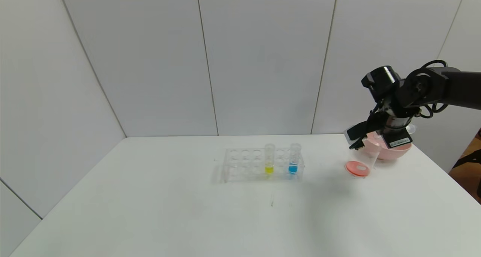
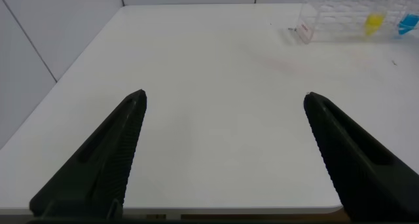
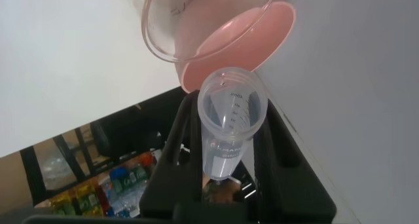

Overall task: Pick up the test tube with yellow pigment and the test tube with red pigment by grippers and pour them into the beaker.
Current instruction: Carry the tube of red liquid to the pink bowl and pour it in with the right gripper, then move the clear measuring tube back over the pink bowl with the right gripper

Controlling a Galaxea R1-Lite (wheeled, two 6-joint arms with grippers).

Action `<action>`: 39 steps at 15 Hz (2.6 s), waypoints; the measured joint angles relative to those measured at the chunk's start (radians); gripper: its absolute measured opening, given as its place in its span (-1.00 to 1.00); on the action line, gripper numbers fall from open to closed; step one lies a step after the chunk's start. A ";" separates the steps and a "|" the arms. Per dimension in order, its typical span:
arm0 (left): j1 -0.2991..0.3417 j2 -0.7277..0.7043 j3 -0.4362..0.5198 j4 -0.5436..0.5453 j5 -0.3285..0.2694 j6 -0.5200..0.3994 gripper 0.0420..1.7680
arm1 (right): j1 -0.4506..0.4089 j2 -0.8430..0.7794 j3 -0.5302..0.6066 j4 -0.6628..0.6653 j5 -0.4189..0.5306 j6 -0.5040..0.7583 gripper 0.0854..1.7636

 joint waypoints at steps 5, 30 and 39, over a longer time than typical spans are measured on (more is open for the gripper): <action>0.000 0.000 0.000 0.000 0.000 0.000 0.94 | -0.051 -0.048 0.002 -0.002 0.323 0.030 -0.50; 0.000 0.000 0.000 0.000 0.000 0.000 0.94 | -0.224 -0.031 0.011 -0.958 0.710 1.529 -0.50; 0.000 0.000 0.000 0.000 0.000 0.000 0.94 | -0.255 0.149 0.013 -1.056 0.664 1.608 -0.50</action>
